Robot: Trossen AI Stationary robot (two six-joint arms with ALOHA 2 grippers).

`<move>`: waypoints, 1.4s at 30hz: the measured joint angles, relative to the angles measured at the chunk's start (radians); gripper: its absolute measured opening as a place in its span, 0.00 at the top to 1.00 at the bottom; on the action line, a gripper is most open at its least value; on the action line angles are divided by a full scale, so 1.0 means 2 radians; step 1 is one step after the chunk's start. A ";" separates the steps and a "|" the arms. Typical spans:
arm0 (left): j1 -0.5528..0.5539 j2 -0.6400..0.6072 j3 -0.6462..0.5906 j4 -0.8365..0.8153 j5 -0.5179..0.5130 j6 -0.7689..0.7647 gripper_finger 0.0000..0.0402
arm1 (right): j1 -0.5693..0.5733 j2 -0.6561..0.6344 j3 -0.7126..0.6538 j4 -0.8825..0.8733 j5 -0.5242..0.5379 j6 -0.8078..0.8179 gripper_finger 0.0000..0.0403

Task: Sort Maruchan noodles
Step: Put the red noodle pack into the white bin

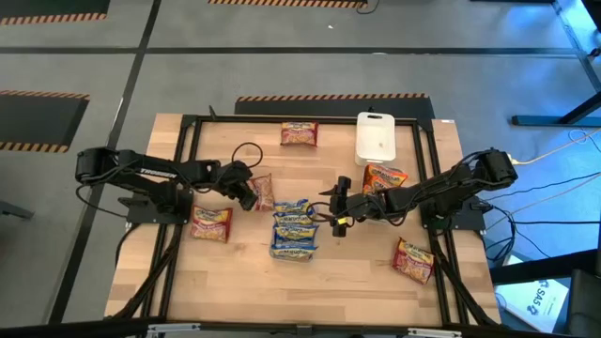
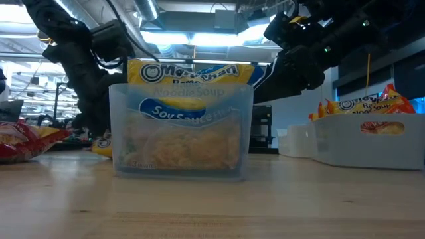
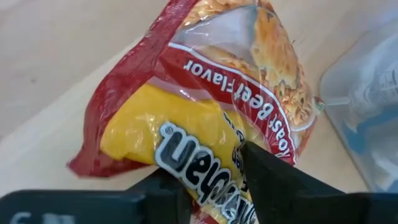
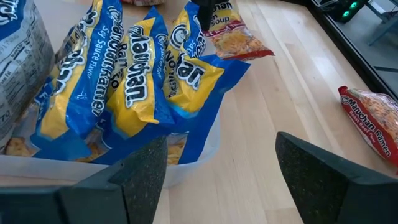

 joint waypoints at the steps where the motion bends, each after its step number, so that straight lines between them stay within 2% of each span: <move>1: 0.000 0.000 0.000 0.000 -0.004 0.005 0.71 | 0.000 0.000 0.000 0.000 0.000 0.001 0.30; 11: 0.000 -0.001 0.000 0.000 -0.028 0.072 0.81 | 0.000 0.000 0.000 0.000 0.000 -0.001 0.30; 19: 0.000 -0.001 0.011 -0.005 -0.044 0.122 0.98 | 0.000 0.000 0.000 0.009 0.000 0.009 0.30; 27: 0.000 -0.006 0.032 -0.038 -0.062 0.173 1.00 | 0.000 0.000 0.018 0.014 0.044 0.010 0.30; 35: -0.009 -0.042 0.079 -0.081 -0.104 0.255 1.00 | -0.018 0.000 0.097 -0.064 0.066 0.010 0.30; 38: -0.025 -0.051 0.101 -0.082 -0.106 0.303 1.00 | -0.039 0.000 0.118 -0.078 0.047 0.021 0.30; 42: -0.054 -0.052 0.125 -0.082 -0.131 0.357 1.00 | -0.076 0.000 0.137 -0.080 -0.021 0.043 0.30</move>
